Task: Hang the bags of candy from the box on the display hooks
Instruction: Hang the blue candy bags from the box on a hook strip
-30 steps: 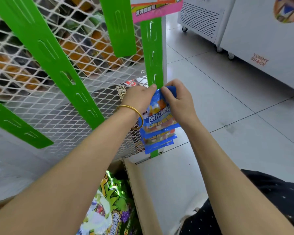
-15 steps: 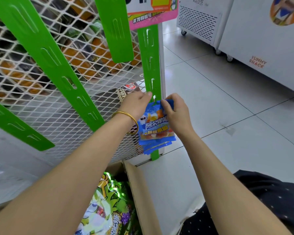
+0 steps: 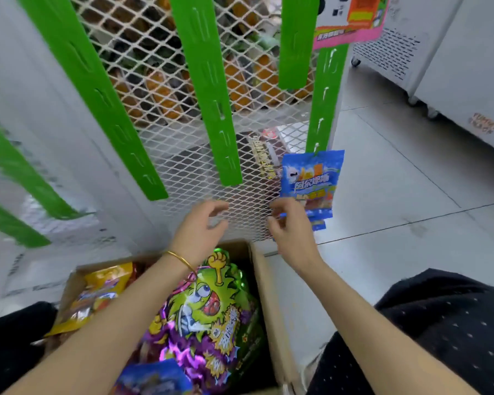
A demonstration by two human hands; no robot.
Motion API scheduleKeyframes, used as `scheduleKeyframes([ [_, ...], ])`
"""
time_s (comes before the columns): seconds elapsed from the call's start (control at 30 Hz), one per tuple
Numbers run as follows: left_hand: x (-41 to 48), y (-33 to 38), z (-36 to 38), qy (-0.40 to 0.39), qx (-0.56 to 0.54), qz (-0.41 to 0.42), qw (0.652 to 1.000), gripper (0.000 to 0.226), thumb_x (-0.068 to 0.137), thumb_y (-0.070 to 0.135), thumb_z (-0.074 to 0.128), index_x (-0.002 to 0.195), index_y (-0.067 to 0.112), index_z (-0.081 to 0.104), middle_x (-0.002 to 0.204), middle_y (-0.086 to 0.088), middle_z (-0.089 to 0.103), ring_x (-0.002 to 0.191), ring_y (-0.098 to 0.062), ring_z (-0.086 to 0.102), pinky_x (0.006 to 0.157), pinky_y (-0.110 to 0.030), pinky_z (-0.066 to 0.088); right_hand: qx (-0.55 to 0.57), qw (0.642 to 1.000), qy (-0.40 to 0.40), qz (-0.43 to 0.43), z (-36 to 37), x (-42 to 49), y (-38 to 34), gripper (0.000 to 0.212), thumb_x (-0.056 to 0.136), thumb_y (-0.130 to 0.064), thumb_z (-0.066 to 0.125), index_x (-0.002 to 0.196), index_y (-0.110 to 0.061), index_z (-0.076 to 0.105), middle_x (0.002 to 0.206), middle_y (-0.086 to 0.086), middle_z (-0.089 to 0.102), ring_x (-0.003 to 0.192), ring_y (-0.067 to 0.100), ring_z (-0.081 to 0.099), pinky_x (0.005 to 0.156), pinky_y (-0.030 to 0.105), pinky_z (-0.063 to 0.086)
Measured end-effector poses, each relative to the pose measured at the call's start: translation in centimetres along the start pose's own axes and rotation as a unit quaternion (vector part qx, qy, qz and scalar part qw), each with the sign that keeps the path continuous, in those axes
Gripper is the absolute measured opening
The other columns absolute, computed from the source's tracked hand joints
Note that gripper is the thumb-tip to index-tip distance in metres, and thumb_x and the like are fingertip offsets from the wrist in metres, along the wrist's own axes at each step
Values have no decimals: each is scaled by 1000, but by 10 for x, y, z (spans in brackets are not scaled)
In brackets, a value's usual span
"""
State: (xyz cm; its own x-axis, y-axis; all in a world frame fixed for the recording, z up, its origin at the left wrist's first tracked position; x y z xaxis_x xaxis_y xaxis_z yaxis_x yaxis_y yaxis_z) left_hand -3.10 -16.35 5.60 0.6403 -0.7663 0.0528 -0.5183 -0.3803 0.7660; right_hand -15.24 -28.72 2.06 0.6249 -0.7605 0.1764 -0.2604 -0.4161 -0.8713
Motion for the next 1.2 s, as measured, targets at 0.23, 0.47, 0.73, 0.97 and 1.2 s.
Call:
scheduleKeyframes([
  [0.23, -88, -82, -76, -30, 67, -95, 993, 25, 82, -6, 59, 105, 1, 66, 102, -9, 64, 85, -1, 56, 70, 2, 35, -30, 956, -286, -58, 99, -70, -38, 12, 87, -13, 62, 98, -10, 62, 85, -5, 57, 73, 20, 61, 70, 31, 47],
  [0.47, -125, -124, -91, -151, 193, -96, 965, 13, 77, 12, 71, 89, 12, 75, 100, -7, 69, 103, -21, 59, 105, -36, 32, -189, 860, -454, -134, 150, -116, -36, 32, 82, -42, 65, 98, -14, 67, 95, 2, 62, 90, 18, 56, 78, 37, 46],
  [0.73, -127, -118, -82, -157, 86, -113, 977, 16, 82, 22, 69, 95, 14, 71, 102, -3, 66, 99, -15, 58, 91, -28, 43, -44, 853, -518, -35, 146, -111, -35, 12, 89, -11, 59, 79, -15, 63, 68, -10, 52, 61, -1, 48, 57, 8, 35],
  [0.97, -84, -71, -64, -105, 23, -91, 990, 11, 90, 12, 57, 92, 3, 64, 78, -3, 58, 60, 7, 49, 56, -5, 35, 182, 903, -372, 111, 76, -45, -45, 16, 92, -13, 54, 77, -16, 54, 64, -8, 60, 58, 2, 58, 55, 19, 49],
  [1.2, -2, 4, -14, -102, -2, -18, 995, 16, 91, 9, 55, 90, -5, 62, 72, -7, 49, 55, 0, 43, 50, -10, 33, 160, 967, -168, 103, -1, 6, -32, 16, 88, -13, 61, 75, -15, 53, 65, -2, 62, 62, 11, 59, 59, 24, 46],
])
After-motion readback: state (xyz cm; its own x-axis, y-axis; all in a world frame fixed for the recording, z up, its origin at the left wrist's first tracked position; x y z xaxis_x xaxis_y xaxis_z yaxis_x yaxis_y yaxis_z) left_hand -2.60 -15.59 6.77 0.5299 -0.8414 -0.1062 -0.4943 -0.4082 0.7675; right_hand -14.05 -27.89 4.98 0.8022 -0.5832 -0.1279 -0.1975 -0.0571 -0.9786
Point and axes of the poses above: each hand's wrist, its own x-axis towards the middle knuckle, its own z-axis out of the palm, y = z × x, the point moved 3 cm from there along x, towards the middle knuckle
